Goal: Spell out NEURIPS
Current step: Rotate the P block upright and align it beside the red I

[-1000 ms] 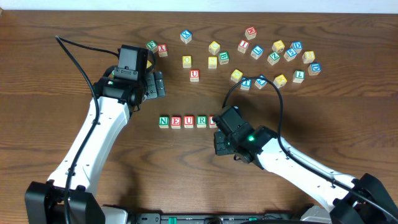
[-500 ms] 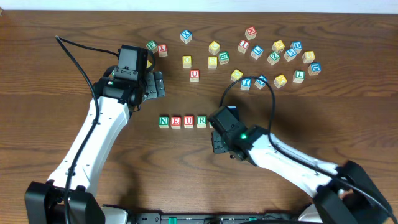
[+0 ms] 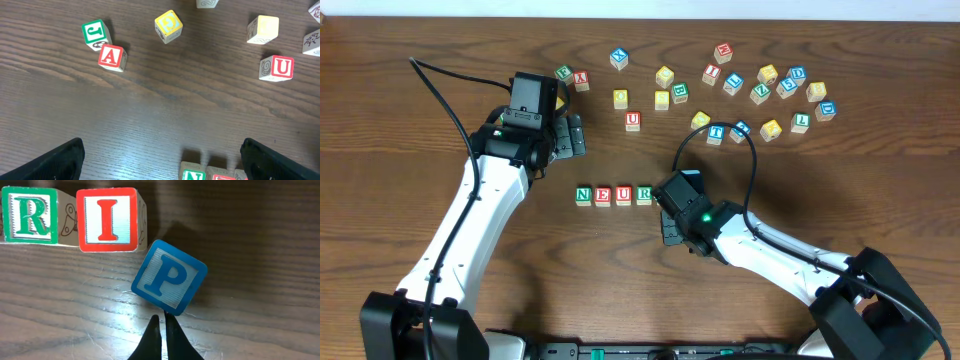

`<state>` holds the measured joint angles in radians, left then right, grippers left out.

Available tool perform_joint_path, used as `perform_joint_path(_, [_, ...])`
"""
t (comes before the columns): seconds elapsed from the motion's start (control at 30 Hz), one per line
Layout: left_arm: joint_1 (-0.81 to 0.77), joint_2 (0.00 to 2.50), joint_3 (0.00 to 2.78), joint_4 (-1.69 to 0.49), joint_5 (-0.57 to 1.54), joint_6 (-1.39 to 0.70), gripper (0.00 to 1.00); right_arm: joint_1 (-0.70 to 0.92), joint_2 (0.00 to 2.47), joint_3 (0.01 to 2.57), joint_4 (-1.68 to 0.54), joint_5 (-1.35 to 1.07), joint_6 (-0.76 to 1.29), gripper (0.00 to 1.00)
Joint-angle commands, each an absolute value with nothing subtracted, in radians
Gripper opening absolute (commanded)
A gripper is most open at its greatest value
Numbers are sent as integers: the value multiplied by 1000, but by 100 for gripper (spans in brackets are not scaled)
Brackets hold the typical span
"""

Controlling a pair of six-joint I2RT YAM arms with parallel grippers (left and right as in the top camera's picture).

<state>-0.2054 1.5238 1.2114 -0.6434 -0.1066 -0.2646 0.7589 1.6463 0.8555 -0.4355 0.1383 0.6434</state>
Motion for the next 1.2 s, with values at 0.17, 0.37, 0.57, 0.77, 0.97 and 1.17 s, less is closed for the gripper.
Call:
perform_joint_path(0.17, [-203,1505,1242,-644,-108,-262,98,783,1648,870,-419,194,631,1])
perform_joint_path(0.37, [-203,1505,1242,-644,-108,-262,98,783,1648,870,-414,205,630,1])
perform_joint_path(0.57, [-203,1505,1242,-644,-108,-262,98,780,1648,870,-414,227,620,1])
perform_joint_path(0.77, [-203,1505,1242,-644,-108,-262,98,778,1648,870,-414,238,620,1])
perform_joint_path(0.97, [-203,1505,1242,-644,-108,-262,98,771,1648,870,-400,245,615,1])
perform_joint_path(1.17, [-203,1505,1242,-644,-108,-262,98,770,1648,870,-394,245,612,1])
